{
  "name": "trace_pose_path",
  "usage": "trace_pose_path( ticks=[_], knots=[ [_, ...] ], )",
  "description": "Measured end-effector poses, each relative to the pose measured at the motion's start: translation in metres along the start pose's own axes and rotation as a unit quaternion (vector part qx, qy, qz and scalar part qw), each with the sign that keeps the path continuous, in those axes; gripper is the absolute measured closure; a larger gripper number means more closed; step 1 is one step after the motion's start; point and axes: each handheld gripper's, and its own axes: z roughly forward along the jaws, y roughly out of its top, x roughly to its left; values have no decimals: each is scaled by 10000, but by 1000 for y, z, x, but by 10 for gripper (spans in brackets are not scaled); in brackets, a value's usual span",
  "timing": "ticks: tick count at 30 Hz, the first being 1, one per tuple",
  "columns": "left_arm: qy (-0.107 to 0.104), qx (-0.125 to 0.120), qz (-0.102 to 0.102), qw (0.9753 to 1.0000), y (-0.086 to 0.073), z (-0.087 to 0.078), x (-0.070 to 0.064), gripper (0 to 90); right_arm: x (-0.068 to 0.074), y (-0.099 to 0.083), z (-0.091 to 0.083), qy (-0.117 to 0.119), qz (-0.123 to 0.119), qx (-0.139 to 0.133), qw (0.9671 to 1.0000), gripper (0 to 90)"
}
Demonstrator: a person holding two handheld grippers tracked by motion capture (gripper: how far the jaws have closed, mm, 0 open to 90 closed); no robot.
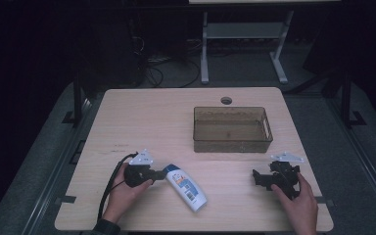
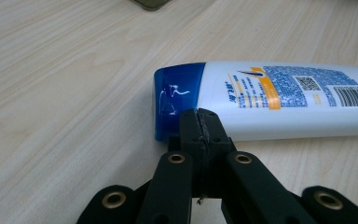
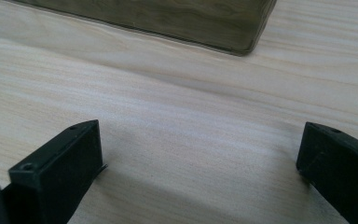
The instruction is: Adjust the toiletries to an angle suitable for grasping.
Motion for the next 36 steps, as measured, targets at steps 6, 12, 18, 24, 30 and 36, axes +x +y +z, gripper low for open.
trace_pose_path(
  ticks=[6,12,18,24,30,36],
  knots=[
    [0,-24,14,10000,7,7,1,900,0,0,0,1,2,1,10000,0],
    [-50,-16,78,10000,14,15,0,900,0,0,0,1,3,1,10000,0],
    [-89,-38,96,9999,18,22,-1,900,0,0,0,1,1,1,10000,0],
    [-119,-35,113,9999,21,27,-2,900,0,0,0,0,1,3,10000,0],
    [-141,-48,105,9998,24,33,-3,900,0,0,0,0,1,4,10000,0],
    [-173,-71,92,9998,28,39,-4,900,0,0,0,1,1,1,10000,0]
  ],
)
